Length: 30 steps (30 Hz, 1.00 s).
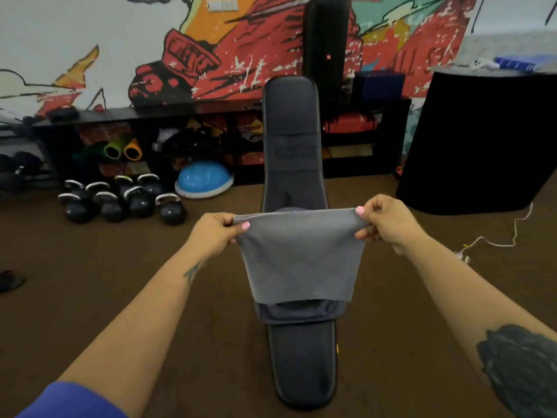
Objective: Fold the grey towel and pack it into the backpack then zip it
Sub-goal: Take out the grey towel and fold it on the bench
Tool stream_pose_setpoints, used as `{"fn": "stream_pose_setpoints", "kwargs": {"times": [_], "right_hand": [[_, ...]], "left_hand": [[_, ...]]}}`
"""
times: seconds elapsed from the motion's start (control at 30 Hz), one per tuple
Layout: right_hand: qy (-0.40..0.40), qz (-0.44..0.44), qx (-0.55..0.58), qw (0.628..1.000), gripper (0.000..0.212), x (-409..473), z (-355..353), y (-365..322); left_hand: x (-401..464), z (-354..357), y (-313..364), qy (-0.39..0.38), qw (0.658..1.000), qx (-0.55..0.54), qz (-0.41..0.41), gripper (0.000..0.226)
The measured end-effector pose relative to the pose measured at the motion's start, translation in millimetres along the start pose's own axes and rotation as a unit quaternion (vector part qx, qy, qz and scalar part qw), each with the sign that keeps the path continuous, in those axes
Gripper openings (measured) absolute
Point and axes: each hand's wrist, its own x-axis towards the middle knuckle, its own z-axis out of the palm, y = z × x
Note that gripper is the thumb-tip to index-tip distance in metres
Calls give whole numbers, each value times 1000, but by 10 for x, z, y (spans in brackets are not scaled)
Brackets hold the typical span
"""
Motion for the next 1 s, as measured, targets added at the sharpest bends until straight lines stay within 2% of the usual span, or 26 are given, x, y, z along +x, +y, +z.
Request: {"fn": "stream_pose_setpoints", "kwargs": {"times": [0.23,0.4,0.57,0.73,0.9,1.0], "right_hand": [[-56,128,23,990,19,-197,289,1247],[-67,190,31,979,15,-256,470,1919],[-46,182,25,982,18,-251,684,2278],[-28,153,8,988,17,-203,769,2469],[-65,137,-67,986,15,-339,867,2866],[-103,170,-80,977,19,-536,1001,3352]], "left_hand": [[-315,661,-1029,-71,987,-50,-139,2],[-335,1102,-1687,-88,968,-72,-222,4],[-260,1390,-2025,-56,973,-39,-220,5],[-253,1486,-2074,-24,983,-44,-175,10],[-500,1651,-2490,-55,979,-33,-195,18],[-707,1874,-2914,-66,971,-31,-228,22]]}}
